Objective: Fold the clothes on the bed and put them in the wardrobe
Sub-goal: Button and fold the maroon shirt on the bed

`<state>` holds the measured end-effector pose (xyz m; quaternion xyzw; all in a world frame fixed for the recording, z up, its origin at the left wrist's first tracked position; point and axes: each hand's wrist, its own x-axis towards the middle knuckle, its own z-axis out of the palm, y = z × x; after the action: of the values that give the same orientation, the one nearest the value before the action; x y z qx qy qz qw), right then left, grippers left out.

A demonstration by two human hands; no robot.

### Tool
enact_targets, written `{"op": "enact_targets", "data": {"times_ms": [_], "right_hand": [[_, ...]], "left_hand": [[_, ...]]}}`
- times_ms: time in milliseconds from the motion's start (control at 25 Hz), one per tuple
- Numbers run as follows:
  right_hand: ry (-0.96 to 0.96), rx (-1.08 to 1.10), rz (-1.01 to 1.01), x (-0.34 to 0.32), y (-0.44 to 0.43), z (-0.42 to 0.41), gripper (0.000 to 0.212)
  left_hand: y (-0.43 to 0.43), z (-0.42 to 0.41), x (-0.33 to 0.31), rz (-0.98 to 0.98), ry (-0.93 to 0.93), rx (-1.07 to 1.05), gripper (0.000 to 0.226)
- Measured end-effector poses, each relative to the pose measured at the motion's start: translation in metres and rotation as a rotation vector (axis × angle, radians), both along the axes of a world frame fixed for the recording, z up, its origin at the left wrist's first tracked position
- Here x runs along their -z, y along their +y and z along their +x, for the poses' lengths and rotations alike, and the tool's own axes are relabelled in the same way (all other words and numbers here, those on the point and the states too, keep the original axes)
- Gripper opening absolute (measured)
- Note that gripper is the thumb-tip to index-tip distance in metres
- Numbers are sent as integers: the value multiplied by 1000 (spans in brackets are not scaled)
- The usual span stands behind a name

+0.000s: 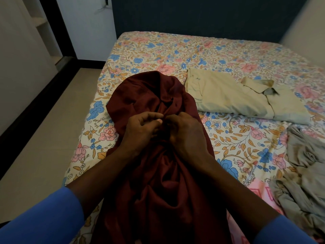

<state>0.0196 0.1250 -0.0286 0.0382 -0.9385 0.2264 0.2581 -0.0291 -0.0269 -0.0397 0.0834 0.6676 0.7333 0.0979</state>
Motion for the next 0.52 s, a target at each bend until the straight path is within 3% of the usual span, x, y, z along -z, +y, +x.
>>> {"op": "enact_targets", "data": {"times_ms": [80,280,520], "right_hand": [[-24,-10,59,-1,-2,1,19],[-128,-25,-248,-8,3,-4,17],[-47,-1,61,-5,1,-3,20]], "left_hand": [[0,0,0,17,-40,15,15],[-2,0,3,33,-52,62,15],[-2,2,-2,-9,-55,100,18]]}}
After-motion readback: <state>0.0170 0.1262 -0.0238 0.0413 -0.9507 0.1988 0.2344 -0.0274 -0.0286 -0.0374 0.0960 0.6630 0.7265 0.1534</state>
